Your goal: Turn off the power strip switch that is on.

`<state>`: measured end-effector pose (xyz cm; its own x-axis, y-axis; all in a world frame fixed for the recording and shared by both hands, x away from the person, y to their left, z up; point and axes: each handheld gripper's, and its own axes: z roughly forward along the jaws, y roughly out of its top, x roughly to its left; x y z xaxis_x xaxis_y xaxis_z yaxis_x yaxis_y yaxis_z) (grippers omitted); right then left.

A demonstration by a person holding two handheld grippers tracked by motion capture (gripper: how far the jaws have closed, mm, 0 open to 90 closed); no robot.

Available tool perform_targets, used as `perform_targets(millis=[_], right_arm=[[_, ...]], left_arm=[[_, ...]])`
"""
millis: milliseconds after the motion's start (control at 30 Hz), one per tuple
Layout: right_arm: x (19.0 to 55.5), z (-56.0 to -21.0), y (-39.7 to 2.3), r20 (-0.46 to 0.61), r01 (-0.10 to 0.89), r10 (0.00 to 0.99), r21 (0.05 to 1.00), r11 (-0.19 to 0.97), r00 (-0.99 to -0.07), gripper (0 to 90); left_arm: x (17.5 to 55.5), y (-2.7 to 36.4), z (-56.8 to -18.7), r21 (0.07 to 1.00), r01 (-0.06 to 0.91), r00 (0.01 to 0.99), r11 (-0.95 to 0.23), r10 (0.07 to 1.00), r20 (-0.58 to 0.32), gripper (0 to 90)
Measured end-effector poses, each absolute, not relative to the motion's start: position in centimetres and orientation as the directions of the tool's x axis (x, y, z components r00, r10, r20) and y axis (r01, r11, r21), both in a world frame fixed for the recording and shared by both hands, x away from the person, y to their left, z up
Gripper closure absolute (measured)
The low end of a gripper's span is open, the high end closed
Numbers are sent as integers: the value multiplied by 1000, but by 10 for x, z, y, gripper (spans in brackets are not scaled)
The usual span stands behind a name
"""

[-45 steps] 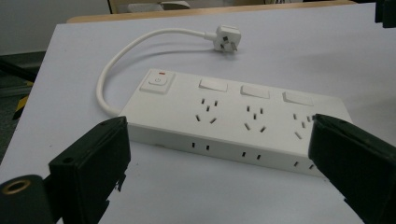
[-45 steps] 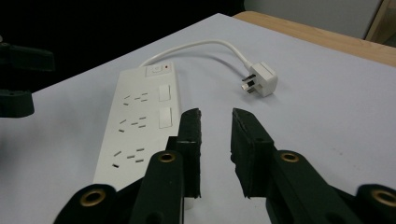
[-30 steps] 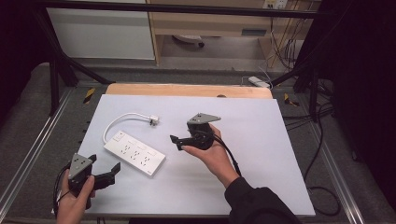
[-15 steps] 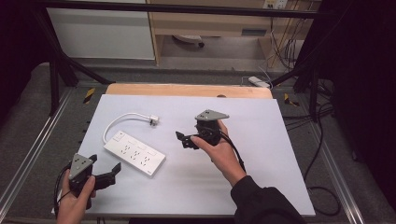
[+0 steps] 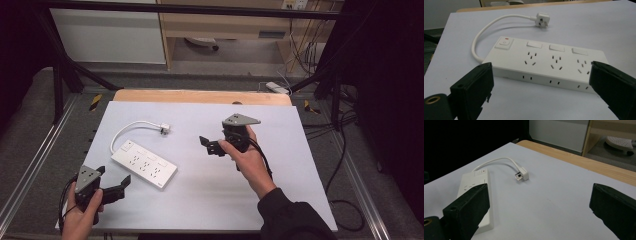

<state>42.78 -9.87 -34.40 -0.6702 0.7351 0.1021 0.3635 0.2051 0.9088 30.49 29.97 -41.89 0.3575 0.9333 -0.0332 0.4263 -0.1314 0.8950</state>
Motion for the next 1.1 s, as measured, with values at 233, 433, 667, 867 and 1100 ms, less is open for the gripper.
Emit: perform_targets(millis=[233,433,667,867,1100], right_arm=[[421,-337,-122,108,339,745,926,166,-659,42],[412,-330,-146,98,302,760,944,134,-642,57],[403,-325,-179,96,280,782,954,103,-616,73],[396,-325,-207,98,265,802,961,78,-589,72],[388,-329,-241,87,232,838,972,48,-538,61]], left_arm=[[304,299,-419,897,422,361,-132,932,-32,55],[304,298,-418,897,420,364,-139,931,-27,55],[303,297,-418,898,420,364,-134,931,-31,55],[303,297,-418,899,422,360,-121,932,-43,55],[302,297,-418,901,419,360,-116,932,-48,55]])
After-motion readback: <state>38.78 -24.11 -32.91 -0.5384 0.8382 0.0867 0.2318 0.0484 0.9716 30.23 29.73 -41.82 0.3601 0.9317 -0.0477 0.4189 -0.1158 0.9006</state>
